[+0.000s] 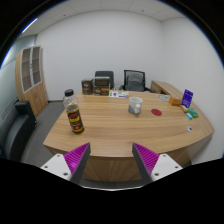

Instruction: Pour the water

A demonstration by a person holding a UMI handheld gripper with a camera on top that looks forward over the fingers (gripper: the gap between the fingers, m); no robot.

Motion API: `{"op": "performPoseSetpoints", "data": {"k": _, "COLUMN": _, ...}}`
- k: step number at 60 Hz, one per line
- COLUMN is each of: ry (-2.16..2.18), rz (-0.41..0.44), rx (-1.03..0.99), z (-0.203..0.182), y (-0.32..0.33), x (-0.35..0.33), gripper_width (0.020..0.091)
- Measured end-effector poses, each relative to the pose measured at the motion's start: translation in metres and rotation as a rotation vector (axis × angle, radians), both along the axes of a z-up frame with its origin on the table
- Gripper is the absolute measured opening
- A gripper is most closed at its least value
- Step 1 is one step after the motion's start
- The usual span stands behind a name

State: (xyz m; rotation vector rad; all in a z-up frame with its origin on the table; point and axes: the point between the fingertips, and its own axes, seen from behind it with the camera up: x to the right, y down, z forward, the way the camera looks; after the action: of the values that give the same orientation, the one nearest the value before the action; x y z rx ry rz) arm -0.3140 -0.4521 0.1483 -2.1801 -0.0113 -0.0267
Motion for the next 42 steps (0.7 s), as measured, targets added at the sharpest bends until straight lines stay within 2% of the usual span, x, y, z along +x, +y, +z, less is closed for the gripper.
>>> {"op": "performPoseSetpoints", "data": {"k": 8, "ry": 0.052, "rz": 0.028, "rx": 0.027, "z": -0.016, "y": 0.041, "x": -0.096, "gripper_width": 0.0862}}
{"op": "performPoseSetpoints", "data": {"k": 16, "ry": 0.052, "rz": 0.034, "rx": 0.086, "z": -0.027, "y": 0.098, "x": -0.157, "gripper_width": 0.0861}}
{"op": "performPoseSetpoints", "data": {"k": 24, "ry": 0.053, "rz": 0.022, "rx": 0.147, "z": -0.037, "y": 0.159, "x": -0.183, "gripper_width": 0.0861}}
{"op": "performPoseSetpoints", "data": {"k": 29, "ry": 0.039, "rz": 0.010, "rx": 0.190, "z": -0.047, "y": 0.196, "x": -0.186, "gripper_width": 0.0829}}
{"op": "performPoseSetpoints", "data": {"k": 35, "ry": 0.024, "rz": -0.001, "rx": 0.236, "z": -0.050, "y": 0.218, "x": -0.190, "gripper_width": 0.0754}}
{"op": "performPoseSetpoints", "data": {"k": 39, "ry": 0.009, "rz": 0.004, "rx": 0.254, "z": -0.056, "y": 0.232, "x": -0.188, "gripper_width": 0.0628}}
{"op": "performPoseSetpoints", "data": {"k": 41, "ry": -0.007, "rz": -0.002, "rx": 0.268, "z": -0.056, "y": 0.235, "x": -0.185, "gripper_width": 0.0536}}
{"op": "performPoseSetpoints", "data": {"k": 42, "ry": -0.007, "rz": 0.003, "rx": 0.275, "z": -0.056, "y": 0.236, "x": -0.186, "gripper_width": 0.0538}}
